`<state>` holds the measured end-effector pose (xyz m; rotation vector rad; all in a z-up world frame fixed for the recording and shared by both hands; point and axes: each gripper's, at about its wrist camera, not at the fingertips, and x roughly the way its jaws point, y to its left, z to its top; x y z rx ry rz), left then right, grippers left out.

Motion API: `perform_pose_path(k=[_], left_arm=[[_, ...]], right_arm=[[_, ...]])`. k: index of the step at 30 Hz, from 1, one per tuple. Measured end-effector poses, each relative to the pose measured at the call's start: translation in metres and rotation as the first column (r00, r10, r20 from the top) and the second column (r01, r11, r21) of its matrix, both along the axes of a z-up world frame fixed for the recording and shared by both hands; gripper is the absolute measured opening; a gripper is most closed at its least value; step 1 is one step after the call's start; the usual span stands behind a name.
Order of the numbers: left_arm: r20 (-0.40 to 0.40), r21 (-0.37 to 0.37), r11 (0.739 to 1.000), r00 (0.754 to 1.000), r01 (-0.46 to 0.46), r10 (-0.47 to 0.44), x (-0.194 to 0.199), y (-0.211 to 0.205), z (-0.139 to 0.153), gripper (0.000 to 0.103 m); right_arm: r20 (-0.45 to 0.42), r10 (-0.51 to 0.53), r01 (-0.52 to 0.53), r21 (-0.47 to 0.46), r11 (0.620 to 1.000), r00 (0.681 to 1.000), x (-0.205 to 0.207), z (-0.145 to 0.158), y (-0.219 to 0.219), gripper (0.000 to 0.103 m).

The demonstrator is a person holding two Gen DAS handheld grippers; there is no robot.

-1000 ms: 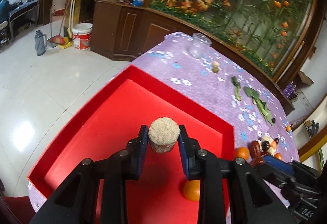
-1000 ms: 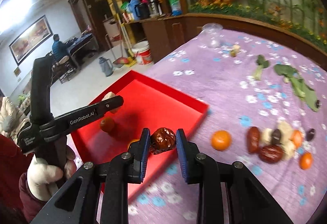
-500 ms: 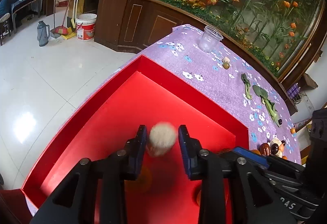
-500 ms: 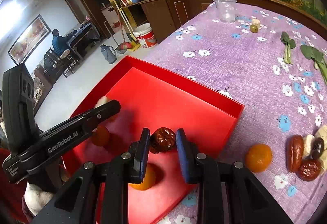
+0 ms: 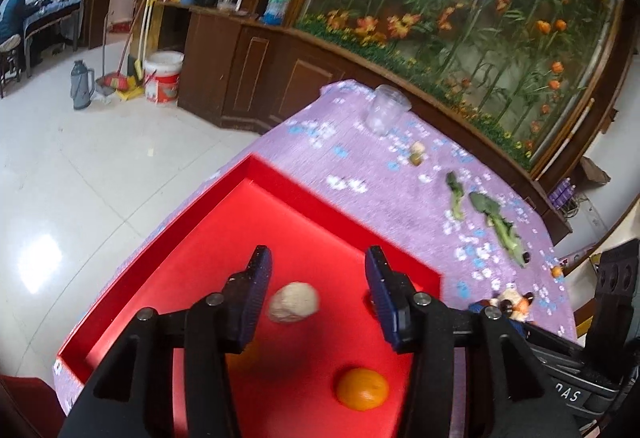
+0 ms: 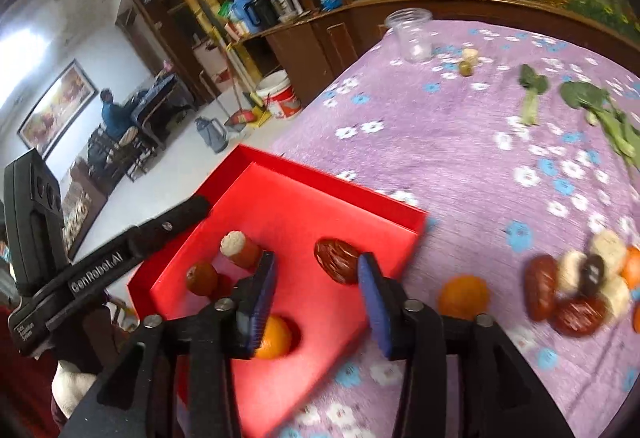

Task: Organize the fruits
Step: 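Swing both tools back toward the fruit pile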

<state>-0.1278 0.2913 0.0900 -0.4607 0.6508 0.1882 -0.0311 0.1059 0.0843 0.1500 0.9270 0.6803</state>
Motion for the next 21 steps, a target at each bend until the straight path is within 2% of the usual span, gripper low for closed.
perform_pose_path(k=[2,6,7,9,11,13,15,19,21], left_arm=[[0.032,0.014,1.000,0.999,0.017,-0.018,-0.005,-0.011,0.012,0.047],[0.094,0.049,0.997,0.993,0.064,-0.068,-0.013,-0.039,0.036,0.047],[0.106,0.058,0.995,0.991,0.075,-0.081,-0.015,-0.046,0.042,0.047],[0.126,0.071,0.993,0.987,0.095,-0.104,-0.019,-0.057,0.053,0.047],[0.156,0.092,0.988,0.978,0.128,-0.141,-0.025,-0.074,0.067,0.047],[0.185,0.111,0.981,0.967,0.157,-0.175,-0.033,-0.091,0.081,0.047],[0.218,0.122,0.973,0.951,0.194,-0.217,-0.042,-0.108,0.097,0.047],[0.278,0.151,0.944,0.904,0.293,-0.325,-0.056,-0.143,0.136,0.047],[0.302,0.150,0.928,0.878,0.342,-0.372,-0.061,-0.157,0.156,0.047]], right_arm=[[-0.022,-0.041,0.043,0.059,0.997,0.999,-0.005,0.005,-0.023,0.063],[-0.175,-0.120,0.161,0.245,0.956,0.977,-0.016,0.006,-0.086,0.063],[-0.225,-0.121,0.186,0.295,0.937,0.967,-0.018,0.004,-0.101,0.063],[-0.359,-0.101,0.257,0.420,0.870,0.928,-0.024,-0.005,-0.138,0.063],[-0.426,-0.090,0.304,0.468,0.830,0.900,-0.031,-0.009,-0.166,0.063],[-0.427,-0.119,0.333,0.471,0.817,0.896,-0.039,-0.006,-0.190,0.063],[-0.397,-0.189,0.364,0.431,0.826,0.898,-0.050,0.007,-0.218,0.065],[-0.288,-0.318,0.407,0.336,0.849,0.903,-0.074,0.051,-0.267,0.065],[-0.212,-0.376,0.428,0.314,0.848,0.902,-0.089,0.087,-0.295,0.065]])
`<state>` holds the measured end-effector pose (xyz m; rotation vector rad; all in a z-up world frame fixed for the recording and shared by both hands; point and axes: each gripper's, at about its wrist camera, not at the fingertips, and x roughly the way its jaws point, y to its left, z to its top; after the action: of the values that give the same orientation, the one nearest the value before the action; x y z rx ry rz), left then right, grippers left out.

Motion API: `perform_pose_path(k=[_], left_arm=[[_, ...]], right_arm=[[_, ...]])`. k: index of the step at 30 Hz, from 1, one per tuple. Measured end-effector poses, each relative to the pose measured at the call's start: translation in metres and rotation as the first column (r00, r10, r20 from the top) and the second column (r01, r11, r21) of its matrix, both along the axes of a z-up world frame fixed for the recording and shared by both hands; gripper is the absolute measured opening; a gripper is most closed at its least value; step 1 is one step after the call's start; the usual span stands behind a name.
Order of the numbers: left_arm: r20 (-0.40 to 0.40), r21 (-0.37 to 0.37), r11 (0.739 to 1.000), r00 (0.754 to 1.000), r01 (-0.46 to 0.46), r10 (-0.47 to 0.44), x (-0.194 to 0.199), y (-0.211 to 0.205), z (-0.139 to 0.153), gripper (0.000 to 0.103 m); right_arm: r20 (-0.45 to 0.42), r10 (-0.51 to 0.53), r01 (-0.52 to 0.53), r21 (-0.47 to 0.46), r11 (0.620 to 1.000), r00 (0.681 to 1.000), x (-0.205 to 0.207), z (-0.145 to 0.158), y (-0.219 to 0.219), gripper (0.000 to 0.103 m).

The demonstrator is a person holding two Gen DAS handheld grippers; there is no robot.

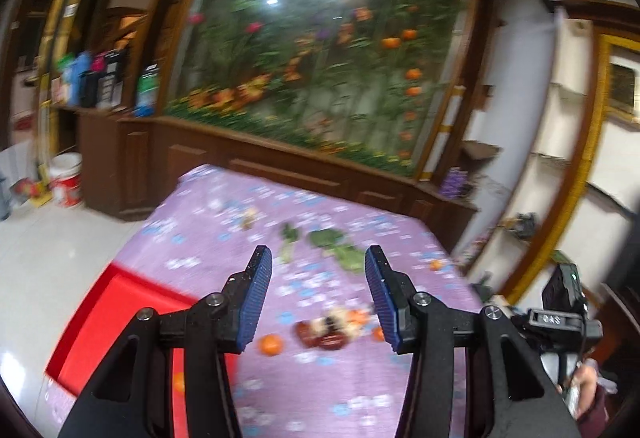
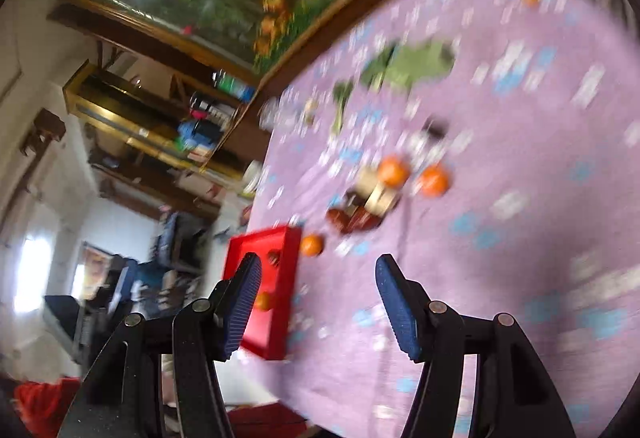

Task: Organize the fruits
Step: 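Swing both tools back toward the fruit pile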

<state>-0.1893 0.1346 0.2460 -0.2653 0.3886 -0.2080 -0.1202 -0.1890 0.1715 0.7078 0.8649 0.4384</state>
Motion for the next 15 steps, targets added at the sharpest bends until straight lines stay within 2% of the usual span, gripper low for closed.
perform_pose_path(k=[4,7,9,12,15], left_arm=[[0.059,-0.018,0.994,0.993,0.104,-0.102,-0.009,-0.023,0.057,0.047],[0.098,-0.009,0.992,0.988,0.123,-0.121,-0.018,-0.028,0.097,0.047],[0.118,0.021,0.993,0.986,0.112,-0.114,-0.022,-0.029,0.128,0.048],[0.135,0.068,0.996,0.988,0.064,-0.072,-0.025,-0.021,0.173,0.059],[0.172,0.123,0.992,0.985,-0.031,0.009,-0.034,-0.008,0.218,0.060]], right_arm=[[0.111,-0.080,0.092,-0.108,0.990,0.991,-0.023,0.072,-0.040,0.065],[0.201,-0.134,0.172,-0.185,0.968,0.970,-0.045,0.140,-0.066,0.065],[0.251,-0.143,0.203,-0.232,0.951,0.958,-0.057,0.180,-0.074,0.065],[0.337,-0.187,0.291,-0.293,0.911,0.923,-0.082,0.252,-0.091,0.065],[0.423,-0.264,0.407,-0.292,0.866,0.866,-0.109,0.324,-0.109,0.065]])
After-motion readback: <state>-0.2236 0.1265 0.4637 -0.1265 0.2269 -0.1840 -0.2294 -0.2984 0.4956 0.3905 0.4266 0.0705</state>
